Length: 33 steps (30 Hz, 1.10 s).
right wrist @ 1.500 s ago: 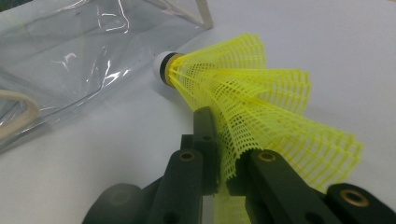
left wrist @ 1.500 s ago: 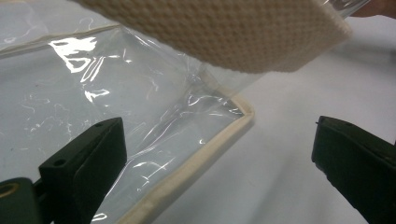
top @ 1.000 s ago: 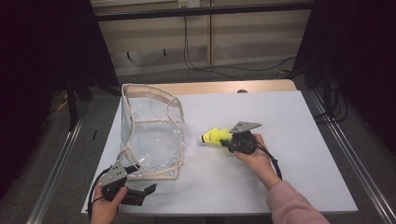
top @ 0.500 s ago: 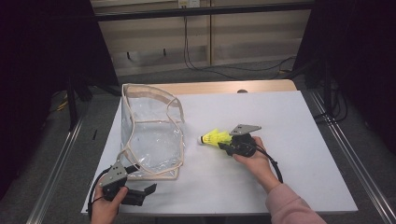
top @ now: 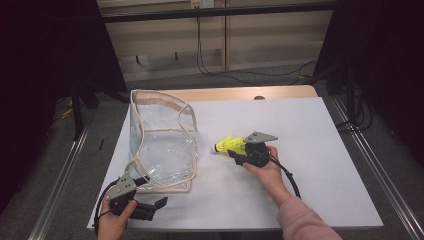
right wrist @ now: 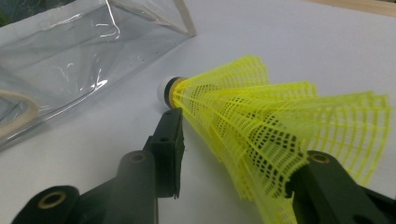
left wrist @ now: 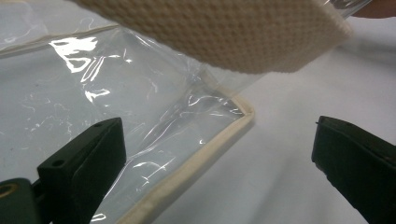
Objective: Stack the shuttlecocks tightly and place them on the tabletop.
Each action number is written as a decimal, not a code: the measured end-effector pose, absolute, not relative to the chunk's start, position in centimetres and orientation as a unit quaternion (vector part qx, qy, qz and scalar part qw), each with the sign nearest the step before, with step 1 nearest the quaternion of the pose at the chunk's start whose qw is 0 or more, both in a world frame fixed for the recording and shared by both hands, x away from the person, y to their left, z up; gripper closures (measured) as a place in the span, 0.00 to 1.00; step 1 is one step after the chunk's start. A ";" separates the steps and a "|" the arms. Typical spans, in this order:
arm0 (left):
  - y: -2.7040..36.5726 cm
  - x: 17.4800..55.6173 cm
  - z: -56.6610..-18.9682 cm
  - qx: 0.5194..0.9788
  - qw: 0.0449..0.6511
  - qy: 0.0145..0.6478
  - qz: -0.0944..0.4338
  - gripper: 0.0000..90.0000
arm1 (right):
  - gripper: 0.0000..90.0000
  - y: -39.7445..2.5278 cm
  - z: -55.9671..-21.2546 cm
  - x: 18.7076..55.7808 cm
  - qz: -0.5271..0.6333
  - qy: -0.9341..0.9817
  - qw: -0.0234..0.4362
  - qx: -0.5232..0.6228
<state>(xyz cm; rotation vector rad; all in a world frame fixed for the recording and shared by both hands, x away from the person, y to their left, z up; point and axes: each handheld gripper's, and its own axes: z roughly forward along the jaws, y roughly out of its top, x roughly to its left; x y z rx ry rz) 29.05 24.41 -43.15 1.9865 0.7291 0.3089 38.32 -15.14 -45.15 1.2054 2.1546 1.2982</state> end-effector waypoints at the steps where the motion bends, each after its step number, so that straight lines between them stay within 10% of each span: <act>1: 24.4 29.0 -43.2 0.814 0.481 0.299 0.127 0.03 | 0.63 -15.1 -45.2 38.4 0.457 0.759 0.178 0.427; 9: 24.4 29.1 -43.2 0.815 0.481 0.297 0.128 0.03 | 0.62 -14.3 -45.5 39.2 0.439 0.764 0.204 0.426; 18: 24.4 29.1 -43.2 0.813 0.485 0.298 0.124 0.03 | 0.87 -13.9 -45.6 40.1 0.414 0.783 0.217 0.409; 33: 24.4 29.1 -43.2 0.813 0.486 0.298 0.123 0.03 | 0.89 -14.3 -45.3 40.2 0.427 0.787 0.202 0.397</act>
